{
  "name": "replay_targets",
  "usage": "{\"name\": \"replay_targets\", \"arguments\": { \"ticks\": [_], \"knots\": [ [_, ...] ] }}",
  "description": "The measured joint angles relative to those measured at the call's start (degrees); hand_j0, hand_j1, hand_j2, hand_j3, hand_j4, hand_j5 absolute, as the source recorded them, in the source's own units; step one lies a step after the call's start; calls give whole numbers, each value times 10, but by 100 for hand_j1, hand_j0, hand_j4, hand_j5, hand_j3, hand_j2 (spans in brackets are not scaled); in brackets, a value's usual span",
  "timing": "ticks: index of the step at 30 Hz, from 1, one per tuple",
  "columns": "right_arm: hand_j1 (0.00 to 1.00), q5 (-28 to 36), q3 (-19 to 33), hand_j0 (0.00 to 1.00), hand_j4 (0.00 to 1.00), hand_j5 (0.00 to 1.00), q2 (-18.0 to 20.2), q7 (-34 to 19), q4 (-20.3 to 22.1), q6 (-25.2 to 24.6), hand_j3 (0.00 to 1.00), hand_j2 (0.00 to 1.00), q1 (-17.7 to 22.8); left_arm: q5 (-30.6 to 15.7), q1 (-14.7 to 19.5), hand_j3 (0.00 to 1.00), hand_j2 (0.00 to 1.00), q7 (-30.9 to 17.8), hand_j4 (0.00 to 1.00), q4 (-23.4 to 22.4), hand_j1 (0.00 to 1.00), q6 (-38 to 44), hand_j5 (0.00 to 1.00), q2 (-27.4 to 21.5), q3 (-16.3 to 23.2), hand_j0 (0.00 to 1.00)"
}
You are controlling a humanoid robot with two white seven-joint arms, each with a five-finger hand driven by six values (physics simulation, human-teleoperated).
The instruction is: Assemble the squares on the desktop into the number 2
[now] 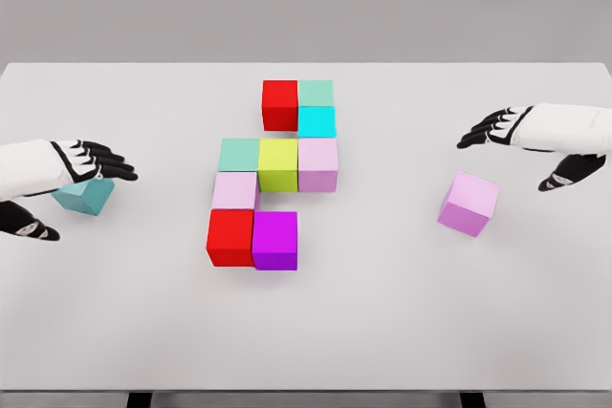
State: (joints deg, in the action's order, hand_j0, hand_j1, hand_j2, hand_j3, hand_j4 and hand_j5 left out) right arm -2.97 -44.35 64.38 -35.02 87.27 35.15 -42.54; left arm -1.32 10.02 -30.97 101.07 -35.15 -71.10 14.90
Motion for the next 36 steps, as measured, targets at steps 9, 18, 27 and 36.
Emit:
{"name": "replay_targets", "arguments": {
  "ticks": [9, 18, 27, 36],
  "knots": [
    [100, 1, 0, 100, 100, 100, -3, 0, -1, 0, 100, 100, -5, 3, -5, 100, 100, 5, 100, -1, 100, 0, 100, 2, 1, 100],
    [100, -1, -3, 100, 100, 100, -6, 0, 21, 0, 100, 100, 11, 40, -26, 100, 100, 115, 100, 0, 100, 19, 100, 2, 3, 100],
    [100, -15, -5, 100, 100, 100, -7, 0, 42, 0, 100, 100, 12, 92, -29, 100, 100, 123, 100, -3, 100, 108, 100, 3, 15, 100],
    [100, -26, -51, 100, 100, 100, -8, 0, 48, 0, 100, 100, -11, 104, -29, 100, 100, 123, 100, -16, 100, 128, 100, 13, 16, 100]
  ]
}}
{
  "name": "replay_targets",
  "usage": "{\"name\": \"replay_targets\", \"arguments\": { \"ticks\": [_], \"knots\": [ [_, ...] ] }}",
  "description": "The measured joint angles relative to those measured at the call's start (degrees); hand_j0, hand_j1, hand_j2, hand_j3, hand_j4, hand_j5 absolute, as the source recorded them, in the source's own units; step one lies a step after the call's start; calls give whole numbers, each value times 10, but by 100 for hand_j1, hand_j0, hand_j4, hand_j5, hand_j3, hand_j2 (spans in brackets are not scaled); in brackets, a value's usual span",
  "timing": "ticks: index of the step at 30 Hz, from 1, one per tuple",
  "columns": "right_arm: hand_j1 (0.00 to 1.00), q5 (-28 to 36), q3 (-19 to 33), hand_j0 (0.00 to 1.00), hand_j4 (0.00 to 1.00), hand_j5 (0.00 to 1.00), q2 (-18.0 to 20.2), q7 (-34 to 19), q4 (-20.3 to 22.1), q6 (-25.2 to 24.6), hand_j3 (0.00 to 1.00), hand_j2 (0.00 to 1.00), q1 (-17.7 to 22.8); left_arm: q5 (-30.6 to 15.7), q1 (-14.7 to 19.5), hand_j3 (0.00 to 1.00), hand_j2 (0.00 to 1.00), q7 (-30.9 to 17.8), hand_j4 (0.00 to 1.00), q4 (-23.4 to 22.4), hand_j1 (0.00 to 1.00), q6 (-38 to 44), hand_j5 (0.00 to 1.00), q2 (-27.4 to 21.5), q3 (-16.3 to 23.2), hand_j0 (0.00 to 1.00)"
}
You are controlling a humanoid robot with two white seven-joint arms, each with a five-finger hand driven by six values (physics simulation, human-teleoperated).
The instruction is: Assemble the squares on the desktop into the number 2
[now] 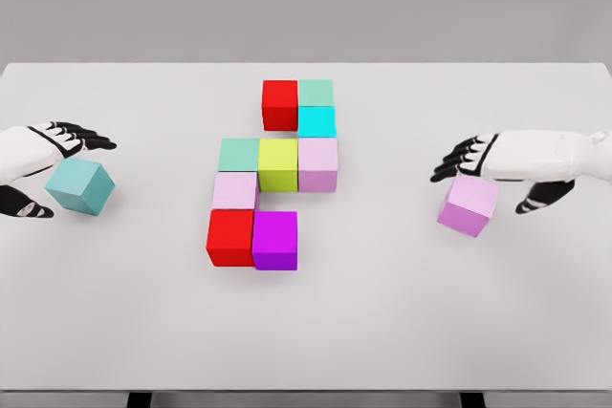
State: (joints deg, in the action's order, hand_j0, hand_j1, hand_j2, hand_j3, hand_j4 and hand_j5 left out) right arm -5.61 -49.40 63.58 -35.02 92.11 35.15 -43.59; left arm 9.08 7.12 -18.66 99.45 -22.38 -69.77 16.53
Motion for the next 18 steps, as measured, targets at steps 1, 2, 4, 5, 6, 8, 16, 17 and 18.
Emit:
{"name": "replay_targets", "arguments": {
  "ticks": [1, 2, 4, 5, 6, 8, 16, 17, 18],
  "knots": [
    [100, 0, -2, 100, 100, 100, 0, 0, 0, 0, 100, 100, 2, 0, 1, 100, 100, 0, 100, -1, 100, 5, 100, 1, 1, 100],
    [100, -1, -4, 100, 100, 100, 0, 0, 0, 0, 100, 100, 4, 0, 1, 100, 100, 0, 100, -1, 100, 11, 100, 2, 3, 100],
    [100, -2, -5, 100, 100, 100, -4, 0, 0, 0, 100, 100, 2, 1, 2, 100, 100, 0, 100, -2, 100, 25, 100, 3, 5, 100],
    [100, -4, -5, 100, 100, 100, -7, 0, 0, 0, 100, 100, 3, 1, 1, 100, 100, 0, 100, -2, 100, 31, 100, 5, 6, 100],
    [100, -7, -6, 100, 100, 100, -11, 0, 0, 0, 100, 100, 2, 1, 1, 100, 100, 0, 100, -4, 100, 35, 100, 8, 6, 100],
    [100, -11, -5, 100, 100, 100, -16, 0, -1, 0, 100, 100, 2, 2, 1, 100, 100, 0, 100, -11, 100, 40, 100, 13, 7, 100],
    [100, -41, -5, 100, 100, 100, -25, 0, -7, 0, 100, 100, 4, 13, 2, 100, 100, 0, 100, -27, 100, 46, 100, 38, 8, 100],
    [100, -43, -5, 100, 100, 100, -26, 0, -9, 0, 100, 100, 4, 14, 2, 100, 100, 1, 100, -28, 100, 46, 100, 40, 9, 100],
    [100, -47, -5, 100, 100, 100, -26, 0, -12, 0, 100, 100, 4, 14, 2, 100, 100, 1, 100, -28, 100, 47, 100, 44, 9, 100]
  ]
}}
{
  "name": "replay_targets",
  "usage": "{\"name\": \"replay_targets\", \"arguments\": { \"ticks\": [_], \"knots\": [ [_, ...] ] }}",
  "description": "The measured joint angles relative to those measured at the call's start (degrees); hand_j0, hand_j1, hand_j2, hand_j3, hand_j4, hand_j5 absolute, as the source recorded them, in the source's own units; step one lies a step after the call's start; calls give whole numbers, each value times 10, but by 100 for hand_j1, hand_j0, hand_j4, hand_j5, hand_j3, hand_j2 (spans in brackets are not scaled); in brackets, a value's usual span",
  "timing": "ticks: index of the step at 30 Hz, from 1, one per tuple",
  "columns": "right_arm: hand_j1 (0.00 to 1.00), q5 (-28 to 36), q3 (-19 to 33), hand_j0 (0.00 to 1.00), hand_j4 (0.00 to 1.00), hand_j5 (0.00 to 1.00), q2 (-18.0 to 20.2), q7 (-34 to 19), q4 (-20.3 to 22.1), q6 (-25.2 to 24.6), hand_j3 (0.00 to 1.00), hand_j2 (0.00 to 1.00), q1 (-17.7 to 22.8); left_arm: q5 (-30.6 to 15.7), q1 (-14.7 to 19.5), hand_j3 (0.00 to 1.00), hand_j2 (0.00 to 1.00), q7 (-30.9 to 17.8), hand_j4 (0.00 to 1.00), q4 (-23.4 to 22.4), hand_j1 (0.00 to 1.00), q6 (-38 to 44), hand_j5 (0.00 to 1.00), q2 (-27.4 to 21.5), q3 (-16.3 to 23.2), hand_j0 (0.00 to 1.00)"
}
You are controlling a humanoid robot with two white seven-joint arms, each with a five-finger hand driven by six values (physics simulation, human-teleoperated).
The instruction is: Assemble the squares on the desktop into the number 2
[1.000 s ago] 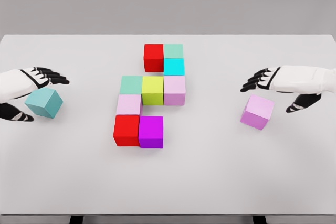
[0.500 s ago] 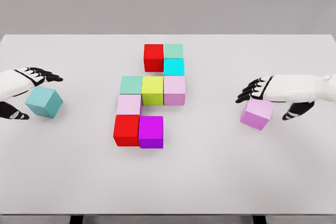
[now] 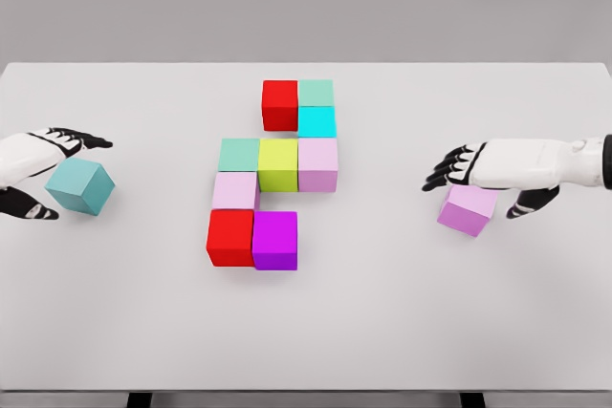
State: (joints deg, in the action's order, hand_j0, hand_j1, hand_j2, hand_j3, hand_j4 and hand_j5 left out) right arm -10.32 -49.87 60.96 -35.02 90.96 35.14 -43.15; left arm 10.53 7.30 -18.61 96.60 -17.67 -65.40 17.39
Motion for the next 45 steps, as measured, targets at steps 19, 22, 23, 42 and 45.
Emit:
{"name": "replay_targets", "arguments": {
  "ticks": [19, 22, 23, 42, 45],
  "knots": [
    [100, -34, 0, 100, 100, 100, -26, 0, -24, 0, 100, 100, 2, 2, 11, 100, 100, 12, 100, -43, 100, 9, 100, 23, 11, 100],
    [100, -40, 0, 100, 100, 100, -31, 0, -27, 0, 100, 100, 2, 2, 11, 100, 100, 13, 100, -48, 100, 10, 100, 27, 12, 100],
    [100, -43, 1, 100, 100, 100, -33, 0, -30, 0, 100, 100, 2, 4, 11, 100, 100, 13, 100, -51, 100, 10, 100, 31, 12, 100],
    [100, -72, -2, 100, 100, 100, -60, 0, -63, 0, 100, 100, 3, 28, 28, 100, 100, 14, 100, -80, 100, 12, 100, 57, 28, 100],
    [100, -75, -3, 100, 100, 100, -61, 0, -63, 0, 100, 100, 4, 29, 29, 100, 100, 14, 100, -85, 100, 17, 100, 62, 29, 100]
  ]
}}
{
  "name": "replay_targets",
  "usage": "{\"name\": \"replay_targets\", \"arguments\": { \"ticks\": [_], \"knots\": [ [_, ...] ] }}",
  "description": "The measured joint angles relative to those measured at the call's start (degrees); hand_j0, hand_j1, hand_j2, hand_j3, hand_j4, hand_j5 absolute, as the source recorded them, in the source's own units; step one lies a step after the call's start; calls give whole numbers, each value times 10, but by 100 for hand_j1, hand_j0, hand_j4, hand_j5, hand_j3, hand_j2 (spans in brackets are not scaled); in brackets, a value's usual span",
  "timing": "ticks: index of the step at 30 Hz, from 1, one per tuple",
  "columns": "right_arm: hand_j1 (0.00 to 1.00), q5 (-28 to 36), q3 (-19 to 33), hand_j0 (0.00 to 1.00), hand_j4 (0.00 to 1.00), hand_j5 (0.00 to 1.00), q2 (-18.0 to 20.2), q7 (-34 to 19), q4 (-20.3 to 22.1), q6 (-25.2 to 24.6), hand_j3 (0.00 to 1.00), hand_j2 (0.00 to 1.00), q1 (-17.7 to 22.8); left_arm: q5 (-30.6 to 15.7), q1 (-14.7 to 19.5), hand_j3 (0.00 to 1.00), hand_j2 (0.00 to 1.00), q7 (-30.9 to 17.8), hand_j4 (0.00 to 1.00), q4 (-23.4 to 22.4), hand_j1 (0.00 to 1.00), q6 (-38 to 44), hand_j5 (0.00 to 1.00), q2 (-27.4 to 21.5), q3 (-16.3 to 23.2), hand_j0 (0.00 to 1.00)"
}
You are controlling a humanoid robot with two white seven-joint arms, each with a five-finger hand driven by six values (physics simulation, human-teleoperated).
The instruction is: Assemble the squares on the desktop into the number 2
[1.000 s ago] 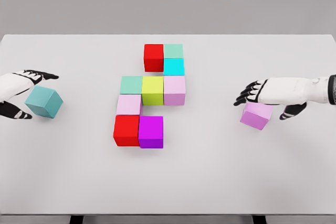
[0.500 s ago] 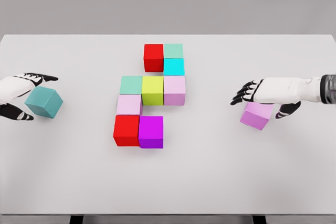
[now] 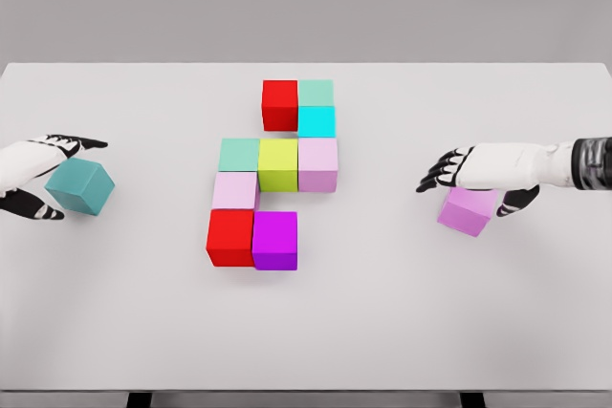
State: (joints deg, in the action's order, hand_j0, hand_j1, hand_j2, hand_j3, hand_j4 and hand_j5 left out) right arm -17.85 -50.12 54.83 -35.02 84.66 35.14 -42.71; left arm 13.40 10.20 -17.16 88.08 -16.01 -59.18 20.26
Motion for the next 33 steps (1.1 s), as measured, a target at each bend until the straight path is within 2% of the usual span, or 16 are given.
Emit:
{"name": "replay_targets", "arguments": {
  "ticks": [6, 15, 20, 22, 26, 29, 30, 33],
  "knots": [
    [100, -2, -3, 100, 100, 100, -1, 0, 0, 0, 100, 100, 1, 0, 19, 100, 100, 0, 100, -10, 100, 7, 100, 6, 20, 100],
    [91, -12, -8, 91, 91, 91, -1, 0, 1, 0, 91, 91, 2, 0, 19, 100, 100, 0, 100, -14, 100, 8, 100, 6, 29, 100],
    [83, -14, -8, 83, 83, 83, 0, 0, 1, 0, 83, 83, 2, 0, 19, 100, 100, 0, 100, -15, 100, 9, 100, 7, 29, 100],
    [80, -15, -8, 80, 80, 80, 0, 0, 1, 0, 80, 80, 2, 6, 19, 93, 93, 1, 93, -15, 93, 13, 93, 7, 29, 93],
    [70, -15, -8, 70, 70, 70, 0, 0, 1, 0, 70, 70, 2, 12, 19, 78, 78, 3, 78, -15, 78, 18, 78, 7, 30, 78],
    [67, -15, -8, 67, 67, 67, 0, 0, 1, 0, 67, 67, 1, 13, 18, 72, 72, 3, 72, -15, 72, 20, 72, 6, 36, 72],
    [66, -15, -10, 66, 66, 66, 0, 1, 1, 0, 66, 66, 1, 12, 18, 65, 65, 4, 65, -14, 65, 20, 65, 6, 37, 65],
    [65, -16, -11, 65, 65, 65, 0, 1, 3, 0, 65, 65, 0, 11, 17, 62, 62, 5, 62, -13, 62, 21, 62, 5, 39, 62]
  ]
}}
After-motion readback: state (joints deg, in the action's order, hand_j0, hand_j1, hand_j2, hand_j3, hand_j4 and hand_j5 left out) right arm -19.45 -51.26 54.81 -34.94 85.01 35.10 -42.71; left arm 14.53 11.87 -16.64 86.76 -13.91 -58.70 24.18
